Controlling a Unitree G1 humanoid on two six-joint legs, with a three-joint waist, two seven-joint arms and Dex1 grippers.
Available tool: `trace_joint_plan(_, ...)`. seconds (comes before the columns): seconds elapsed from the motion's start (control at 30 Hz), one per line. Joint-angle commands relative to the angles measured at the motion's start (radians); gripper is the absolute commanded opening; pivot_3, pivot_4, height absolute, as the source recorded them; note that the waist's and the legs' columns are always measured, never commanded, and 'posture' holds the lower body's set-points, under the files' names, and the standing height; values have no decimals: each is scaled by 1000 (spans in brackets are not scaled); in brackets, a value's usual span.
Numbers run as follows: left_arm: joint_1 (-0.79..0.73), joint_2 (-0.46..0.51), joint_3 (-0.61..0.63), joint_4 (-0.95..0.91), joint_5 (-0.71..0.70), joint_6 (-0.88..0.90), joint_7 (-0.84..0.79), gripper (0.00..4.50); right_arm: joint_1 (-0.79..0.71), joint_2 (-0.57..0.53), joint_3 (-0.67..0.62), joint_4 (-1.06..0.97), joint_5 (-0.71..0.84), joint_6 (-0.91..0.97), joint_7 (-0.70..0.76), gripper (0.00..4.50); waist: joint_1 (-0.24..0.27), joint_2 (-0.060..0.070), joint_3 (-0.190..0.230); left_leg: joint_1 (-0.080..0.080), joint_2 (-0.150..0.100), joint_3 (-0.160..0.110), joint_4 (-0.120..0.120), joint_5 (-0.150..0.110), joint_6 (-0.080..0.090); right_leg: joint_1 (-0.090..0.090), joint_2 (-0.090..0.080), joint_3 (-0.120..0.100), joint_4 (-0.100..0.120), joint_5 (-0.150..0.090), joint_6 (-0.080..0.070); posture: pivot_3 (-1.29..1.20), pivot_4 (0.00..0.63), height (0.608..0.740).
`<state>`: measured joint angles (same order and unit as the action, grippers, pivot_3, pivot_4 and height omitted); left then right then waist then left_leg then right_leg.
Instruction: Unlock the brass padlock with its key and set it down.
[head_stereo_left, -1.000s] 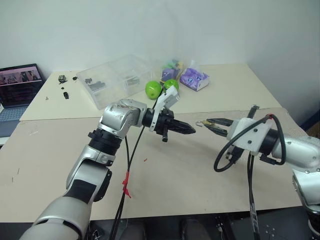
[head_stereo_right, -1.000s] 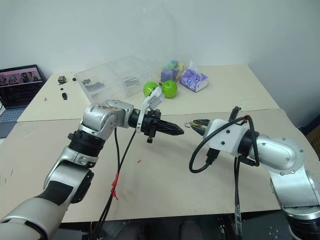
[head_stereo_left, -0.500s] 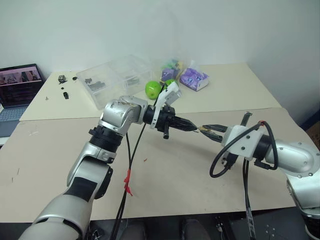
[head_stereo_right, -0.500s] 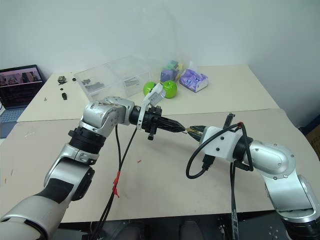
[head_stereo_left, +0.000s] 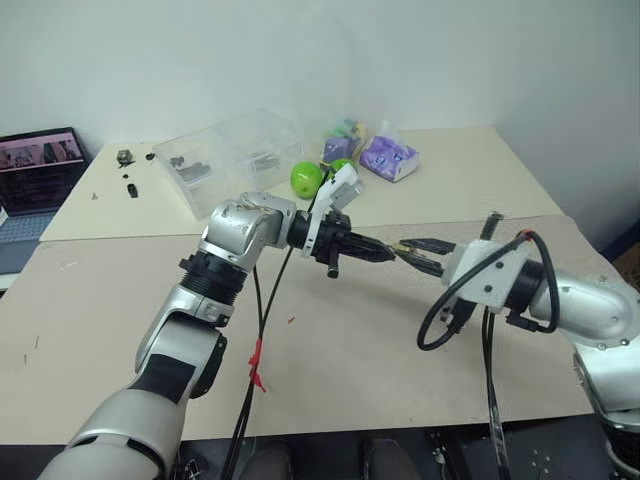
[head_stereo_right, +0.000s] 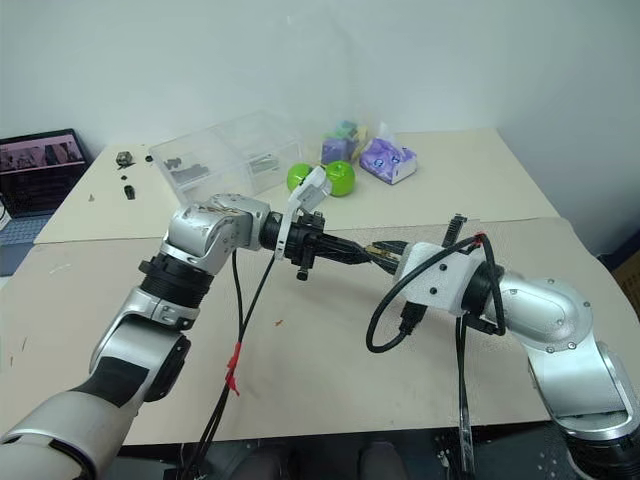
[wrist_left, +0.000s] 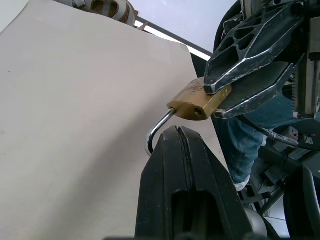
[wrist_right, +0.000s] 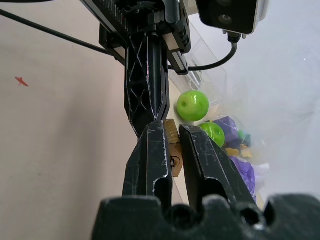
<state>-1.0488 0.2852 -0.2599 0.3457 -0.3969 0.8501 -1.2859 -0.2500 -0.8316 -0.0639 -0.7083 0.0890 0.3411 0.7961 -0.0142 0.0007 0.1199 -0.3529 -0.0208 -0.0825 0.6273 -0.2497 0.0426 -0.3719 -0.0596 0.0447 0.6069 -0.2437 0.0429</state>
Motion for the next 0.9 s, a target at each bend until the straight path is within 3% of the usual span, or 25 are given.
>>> trace_joint_plan(0.03,-26,-1,5,-8,-7,-17,-9,22,-49,1,-31,-48,27,32,-21,230,0,0,0,0,0,0,0,0,0,0,0,0,0,0,0,0,150,740)
trace_joint_plan(0.5,-25,3,6,-3,-5,-21,-9,22,-62,18,-63,-114,142,199,-44,230,1,0,0,0,0,0,0,0,0,0,0,0,0,0,0,0,150,740)
trace_joint_plan(0.9,-15,26,18,-59,-21,21,1,22,-12,-2,-64,-42,122,129,-34,230,0,0,0,0,0,0,0,0,0,0,0,0,0,0,0,0,150,740)
